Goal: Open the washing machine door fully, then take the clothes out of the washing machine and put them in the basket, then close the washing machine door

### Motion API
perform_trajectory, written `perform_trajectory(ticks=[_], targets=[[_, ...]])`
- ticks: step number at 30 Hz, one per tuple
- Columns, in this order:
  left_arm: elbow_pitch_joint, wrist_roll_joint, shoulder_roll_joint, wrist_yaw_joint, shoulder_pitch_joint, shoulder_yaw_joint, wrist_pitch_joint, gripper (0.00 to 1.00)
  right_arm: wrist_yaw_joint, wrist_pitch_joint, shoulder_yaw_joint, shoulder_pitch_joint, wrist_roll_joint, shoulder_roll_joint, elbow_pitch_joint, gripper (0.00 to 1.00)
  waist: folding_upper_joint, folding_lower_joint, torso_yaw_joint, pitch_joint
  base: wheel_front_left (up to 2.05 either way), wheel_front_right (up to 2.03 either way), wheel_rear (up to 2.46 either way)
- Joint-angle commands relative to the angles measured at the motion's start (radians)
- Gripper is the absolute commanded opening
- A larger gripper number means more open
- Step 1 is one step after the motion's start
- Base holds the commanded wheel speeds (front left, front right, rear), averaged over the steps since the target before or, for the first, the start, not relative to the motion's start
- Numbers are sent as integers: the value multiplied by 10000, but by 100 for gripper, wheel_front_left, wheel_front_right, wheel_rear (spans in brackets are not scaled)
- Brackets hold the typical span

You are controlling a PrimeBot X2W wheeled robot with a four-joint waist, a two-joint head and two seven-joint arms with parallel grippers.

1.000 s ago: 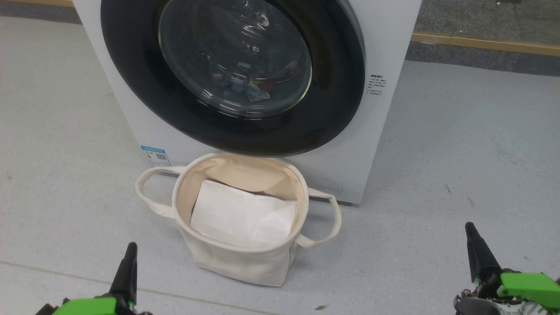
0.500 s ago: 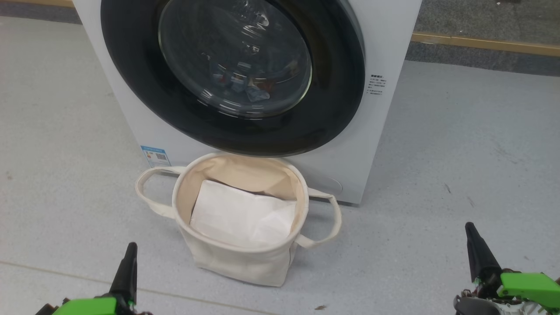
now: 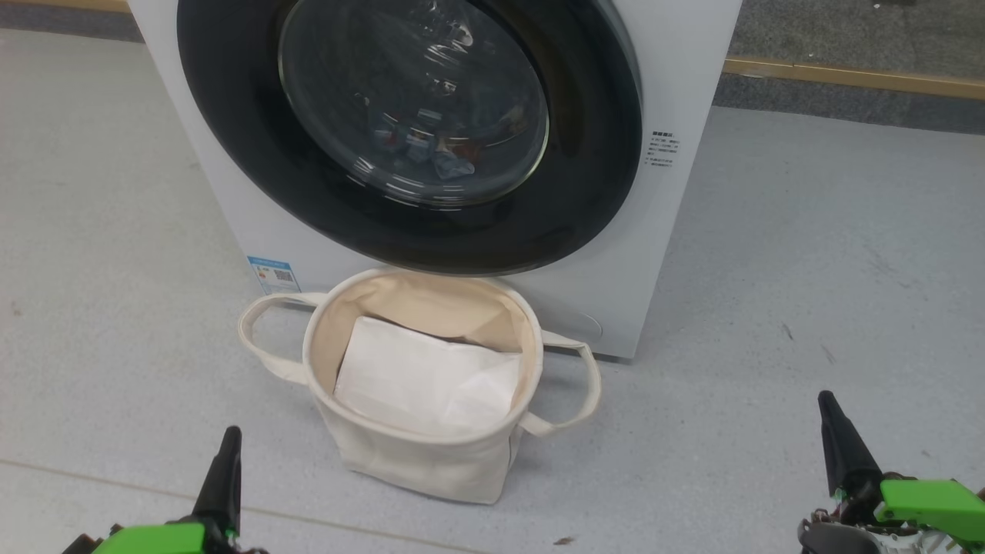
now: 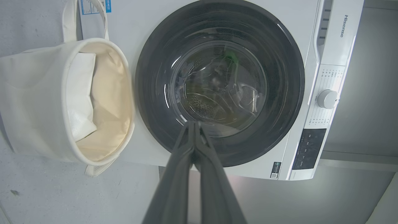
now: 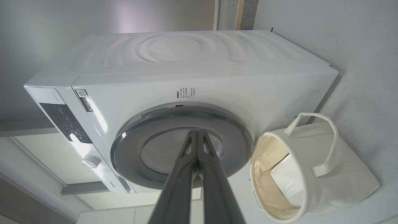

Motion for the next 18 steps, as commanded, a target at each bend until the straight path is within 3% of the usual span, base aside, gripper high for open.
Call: perform_trajectory(ticks=[1, 18], targets=[[-361, -31, 64, -71, -438, 338, 80, 0, 2, 75, 199, -485, -34, -62, -313, 0, 0, 0, 0, 0, 0, 0, 0], [-361, -31, 64, -71, -438, 338, 80, 0, 2, 75, 200, -485, -33, -62, -313, 0, 0, 0, 0, 0, 0, 0, 0]])
